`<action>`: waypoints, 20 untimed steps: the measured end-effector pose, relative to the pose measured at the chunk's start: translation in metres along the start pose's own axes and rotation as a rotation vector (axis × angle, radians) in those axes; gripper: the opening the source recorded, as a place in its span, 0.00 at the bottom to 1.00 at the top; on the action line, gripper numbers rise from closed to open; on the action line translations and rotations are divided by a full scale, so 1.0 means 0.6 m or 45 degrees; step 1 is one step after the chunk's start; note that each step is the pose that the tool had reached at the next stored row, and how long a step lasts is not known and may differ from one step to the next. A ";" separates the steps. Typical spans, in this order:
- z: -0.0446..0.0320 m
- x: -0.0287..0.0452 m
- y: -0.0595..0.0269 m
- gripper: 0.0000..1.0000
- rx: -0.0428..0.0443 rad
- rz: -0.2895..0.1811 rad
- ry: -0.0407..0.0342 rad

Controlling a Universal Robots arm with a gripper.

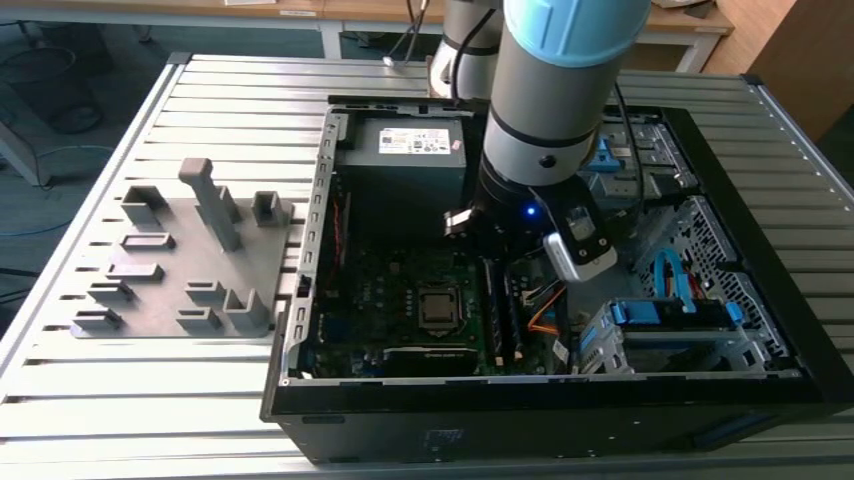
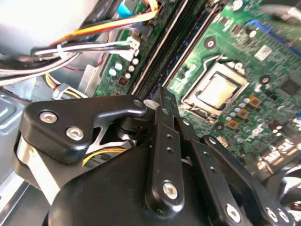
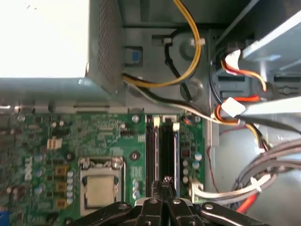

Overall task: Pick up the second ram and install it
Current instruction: 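Press down the second ram until it locks into place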

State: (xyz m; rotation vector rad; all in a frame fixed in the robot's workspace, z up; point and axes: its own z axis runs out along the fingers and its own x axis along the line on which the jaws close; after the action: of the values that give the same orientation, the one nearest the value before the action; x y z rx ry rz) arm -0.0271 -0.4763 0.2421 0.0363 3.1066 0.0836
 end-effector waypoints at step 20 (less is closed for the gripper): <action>0.045 0.003 0.042 0.10 0.003 -0.001 0.0005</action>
State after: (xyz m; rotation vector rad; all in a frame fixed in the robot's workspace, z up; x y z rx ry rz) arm -0.0276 -0.4495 0.2162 0.0345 3.1070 0.0803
